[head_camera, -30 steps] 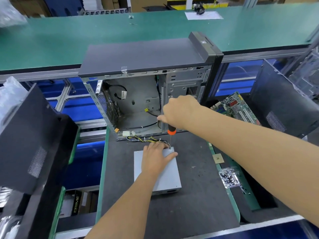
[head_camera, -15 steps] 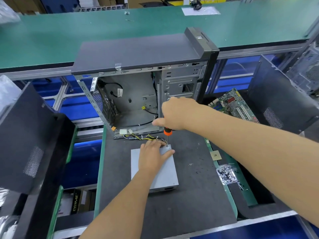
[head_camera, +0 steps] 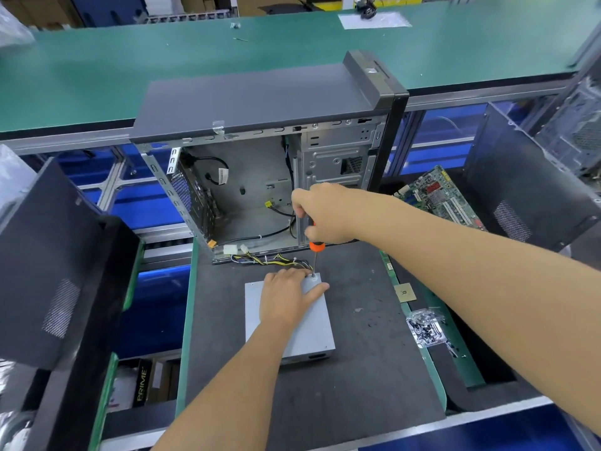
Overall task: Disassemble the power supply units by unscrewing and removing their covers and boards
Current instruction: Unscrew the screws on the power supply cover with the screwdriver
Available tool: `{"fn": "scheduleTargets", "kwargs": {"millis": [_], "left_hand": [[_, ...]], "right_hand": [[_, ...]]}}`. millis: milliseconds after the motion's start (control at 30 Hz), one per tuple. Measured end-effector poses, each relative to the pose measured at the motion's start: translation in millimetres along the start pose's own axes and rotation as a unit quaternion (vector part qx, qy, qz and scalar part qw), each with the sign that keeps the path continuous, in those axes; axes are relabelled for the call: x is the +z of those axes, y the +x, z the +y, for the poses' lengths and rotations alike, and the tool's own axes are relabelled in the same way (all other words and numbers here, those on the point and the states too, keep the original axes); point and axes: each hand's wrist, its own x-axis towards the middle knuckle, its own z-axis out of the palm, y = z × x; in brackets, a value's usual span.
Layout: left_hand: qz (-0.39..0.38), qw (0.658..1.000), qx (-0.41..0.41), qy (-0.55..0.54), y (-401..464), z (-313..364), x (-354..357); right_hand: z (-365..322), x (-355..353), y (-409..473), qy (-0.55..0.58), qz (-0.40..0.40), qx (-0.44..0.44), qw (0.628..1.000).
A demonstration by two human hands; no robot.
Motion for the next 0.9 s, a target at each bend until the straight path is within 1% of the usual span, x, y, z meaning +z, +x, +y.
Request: {"fn": "scheduleTargets", "kwargs": {"millis": [100, 167, 200, 267, 333, 367, 400, 467, 533, 567, 633, 667, 733, 800, 867, 900], "left_hand": [[-0.012, 1.0, -0.008, 0.011, 2, -1, 0], [-0.009, 1.0, -0.008, 0.01, 2, -1, 1], [-0.007, 1.0, -0.008, 0.009, 2, -1, 1], [-0.005, 1.0, -0.009, 0.006, 2, -1, 1], [-0.006, 1.0, -0.009, 0.007, 2, -2, 1], [-0.007, 1.0, -0.009, 0.008, 2, -2, 1], [-0.009, 1.0, -0.01, 0.009, 2, -2, 1], [-0.013, 1.0, -0.012, 0.01, 1, -1, 1], [-0.014, 1.0, -0.013, 0.011, 2, 0, 1], [-0.014, 1.0, -0.012, 0.012, 2, 0, 0], [-0.013, 1.0, -0.011, 0.016, 2, 0, 0], [-0.012, 1.0, -0.011, 0.017, 2, 0, 0], [-0.01, 1.0, -0.011, 0.013, 2, 1, -1], [-0.01, 1.0, -0.011, 0.007, 2, 0, -1], [-0.015, 1.0, -0.011, 0.009, 2, 0, -2], [-0.018, 1.0, -0.011, 0.012, 1, 0, -2]], "right_hand": [[3, -1, -1, 0.056, -0.016, 0.017, 0.998], [4, 2, -4, 0.073, 0.014, 0.04, 0.996], [4, 4, -5, 0.057, 0.033, 0.061, 0.996], [1, 5, -5, -0.033, 0.05, 0.095, 0.994], [-3, 2, -4, -0.167, 0.041, 0.081, 0.982], [-5, 1, -5, -0.195, 0.046, 0.066, 0.977], [-6, 1, -5, -0.191, 0.059, 0.05, 0.978], [-5, 3, -3, -0.121, 0.069, 0.011, 0.99], [-3, 3, -1, -0.022, 0.045, -0.021, 0.999], [0, 1, 0, 0.023, 0.027, -0.017, 0.999], [5, -5, -3, 0.096, -0.002, 0.02, 0.995], [6, -4, -4, 0.109, -0.007, 0.035, 0.993], [4, -2, -5, 0.071, -0.004, 0.061, 0.996], [-2, -3, -6, -0.018, 0.007, 0.092, 0.996], [-4, -4, -5, -0.082, 0.021, 0.093, 0.992], [-5, -5, -5, -0.087, 0.026, 0.081, 0.993]]}}
